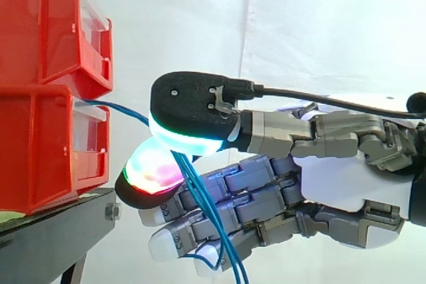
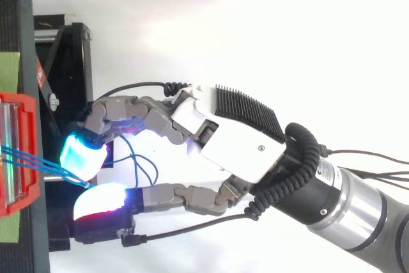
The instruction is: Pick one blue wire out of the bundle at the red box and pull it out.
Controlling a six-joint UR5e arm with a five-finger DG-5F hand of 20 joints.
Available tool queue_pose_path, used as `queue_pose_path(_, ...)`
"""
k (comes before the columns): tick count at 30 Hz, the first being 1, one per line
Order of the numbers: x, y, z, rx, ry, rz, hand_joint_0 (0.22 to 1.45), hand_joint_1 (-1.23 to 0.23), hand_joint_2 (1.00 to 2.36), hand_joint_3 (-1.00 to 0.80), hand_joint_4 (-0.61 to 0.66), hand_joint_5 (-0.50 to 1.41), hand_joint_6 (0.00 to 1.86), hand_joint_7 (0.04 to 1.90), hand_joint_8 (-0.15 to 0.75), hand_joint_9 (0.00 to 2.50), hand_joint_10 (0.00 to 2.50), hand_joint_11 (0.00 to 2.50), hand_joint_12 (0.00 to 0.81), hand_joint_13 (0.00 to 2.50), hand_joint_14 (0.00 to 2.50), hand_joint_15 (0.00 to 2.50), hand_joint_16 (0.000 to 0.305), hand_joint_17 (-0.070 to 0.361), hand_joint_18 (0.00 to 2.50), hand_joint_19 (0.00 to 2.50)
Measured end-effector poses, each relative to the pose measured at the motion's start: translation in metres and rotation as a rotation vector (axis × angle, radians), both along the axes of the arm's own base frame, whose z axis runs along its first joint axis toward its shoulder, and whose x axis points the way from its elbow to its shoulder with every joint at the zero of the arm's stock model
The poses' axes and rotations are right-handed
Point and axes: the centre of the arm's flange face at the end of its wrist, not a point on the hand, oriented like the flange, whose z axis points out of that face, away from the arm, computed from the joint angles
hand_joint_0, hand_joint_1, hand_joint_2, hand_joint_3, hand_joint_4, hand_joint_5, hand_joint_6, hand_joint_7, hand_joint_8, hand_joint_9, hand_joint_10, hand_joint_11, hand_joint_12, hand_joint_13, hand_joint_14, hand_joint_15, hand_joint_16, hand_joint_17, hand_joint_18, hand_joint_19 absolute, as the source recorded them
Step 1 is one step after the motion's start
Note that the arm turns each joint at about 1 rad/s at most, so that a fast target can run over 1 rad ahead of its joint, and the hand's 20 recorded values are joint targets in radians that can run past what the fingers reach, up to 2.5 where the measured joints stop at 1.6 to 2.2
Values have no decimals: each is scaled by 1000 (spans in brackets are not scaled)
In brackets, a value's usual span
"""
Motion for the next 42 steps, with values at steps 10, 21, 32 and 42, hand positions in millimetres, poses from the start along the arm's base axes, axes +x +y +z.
queue_pose_path(10,1,4,3,-3,-2,4,614,-737,1019,-213,286,-180,804,925,371,736,9,419,443,822,11,399,59,133,774,524)
queue_pose_path(21,1,6,18,1,0,21,635,-763,1019,-204,318,-182,823,901,374,754,9,427,437,846,14,394,59,133,804,521)
queue_pose_path(32,-14,3,45,-7,83,54,639,-787,1018,-230,349,-180,823,883,381,777,10,449,436,855,12,409,59,134,812,519)
queue_pose_path(42,-26,-1,44,23,160,65,635,-806,1016,-281,364,-175,840,879,396,814,13,528,439,856,12,406,59,133,809,519)
